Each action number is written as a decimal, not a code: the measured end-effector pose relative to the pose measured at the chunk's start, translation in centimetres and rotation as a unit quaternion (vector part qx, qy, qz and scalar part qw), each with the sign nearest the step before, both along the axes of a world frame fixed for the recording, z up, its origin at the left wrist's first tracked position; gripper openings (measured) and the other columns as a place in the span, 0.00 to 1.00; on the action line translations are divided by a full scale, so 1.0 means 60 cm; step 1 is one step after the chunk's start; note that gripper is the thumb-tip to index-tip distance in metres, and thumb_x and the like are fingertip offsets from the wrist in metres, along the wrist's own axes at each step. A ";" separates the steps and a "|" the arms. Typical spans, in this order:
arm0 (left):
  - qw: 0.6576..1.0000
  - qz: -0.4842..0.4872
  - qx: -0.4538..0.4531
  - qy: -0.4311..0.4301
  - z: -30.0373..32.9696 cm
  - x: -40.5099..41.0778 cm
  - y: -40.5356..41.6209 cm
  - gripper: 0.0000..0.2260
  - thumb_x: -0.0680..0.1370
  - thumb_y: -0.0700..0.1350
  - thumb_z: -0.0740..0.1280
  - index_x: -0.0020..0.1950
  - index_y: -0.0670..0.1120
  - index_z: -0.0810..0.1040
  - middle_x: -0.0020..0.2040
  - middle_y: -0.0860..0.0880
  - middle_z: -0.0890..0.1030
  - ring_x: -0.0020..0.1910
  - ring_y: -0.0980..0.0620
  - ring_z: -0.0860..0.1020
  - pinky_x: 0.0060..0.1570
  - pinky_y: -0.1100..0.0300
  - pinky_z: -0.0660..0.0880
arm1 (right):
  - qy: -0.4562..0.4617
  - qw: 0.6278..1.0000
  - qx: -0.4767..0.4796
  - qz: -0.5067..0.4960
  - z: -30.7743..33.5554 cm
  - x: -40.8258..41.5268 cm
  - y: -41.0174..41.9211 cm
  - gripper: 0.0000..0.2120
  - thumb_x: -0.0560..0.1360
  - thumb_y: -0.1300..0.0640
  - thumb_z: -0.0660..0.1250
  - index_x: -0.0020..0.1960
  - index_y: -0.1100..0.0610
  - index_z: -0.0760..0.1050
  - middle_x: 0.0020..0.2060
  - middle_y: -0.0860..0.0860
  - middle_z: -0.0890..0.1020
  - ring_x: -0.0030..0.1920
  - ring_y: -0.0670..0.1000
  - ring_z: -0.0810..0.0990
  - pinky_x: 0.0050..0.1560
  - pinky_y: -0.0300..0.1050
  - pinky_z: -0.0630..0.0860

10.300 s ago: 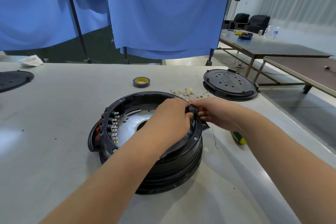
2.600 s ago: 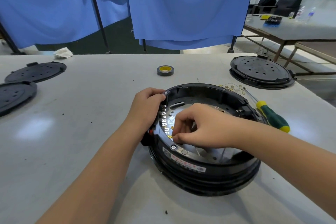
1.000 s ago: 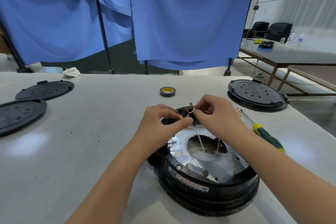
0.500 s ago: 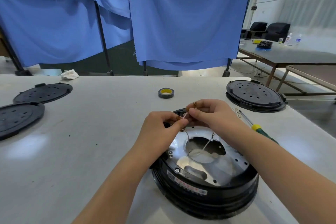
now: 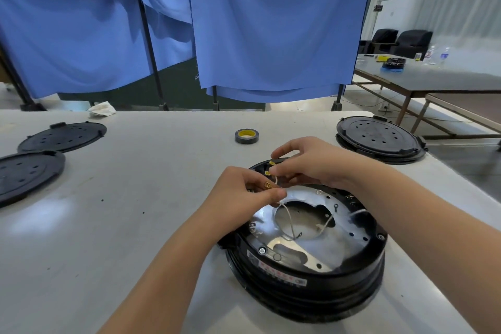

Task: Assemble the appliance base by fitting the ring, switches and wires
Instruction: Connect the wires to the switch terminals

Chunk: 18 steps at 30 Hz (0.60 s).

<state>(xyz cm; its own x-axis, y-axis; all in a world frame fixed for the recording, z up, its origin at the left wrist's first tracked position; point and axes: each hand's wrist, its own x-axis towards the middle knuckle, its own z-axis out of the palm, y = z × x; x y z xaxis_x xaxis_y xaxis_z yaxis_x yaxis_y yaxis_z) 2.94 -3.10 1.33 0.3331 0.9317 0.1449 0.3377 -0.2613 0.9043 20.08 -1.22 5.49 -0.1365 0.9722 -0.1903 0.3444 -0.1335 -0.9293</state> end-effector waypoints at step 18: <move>0.994 0.039 0.034 -0.096 -0.012 -0.010 0.014 0.02 0.71 0.49 0.75 0.40 0.53 0.85 0.39 0.54 0.85 0.42 0.56 0.83 0.46 0.61 0.79 | -0.099 0.976 0.192 0.003 -0.013 -0.017 -0.015 0.05 0.76 0.63 0.68 0.43 0.58 0.74 0.39 0.55 0.81 0.32 0.52 0.84 0.37 0.48 0.83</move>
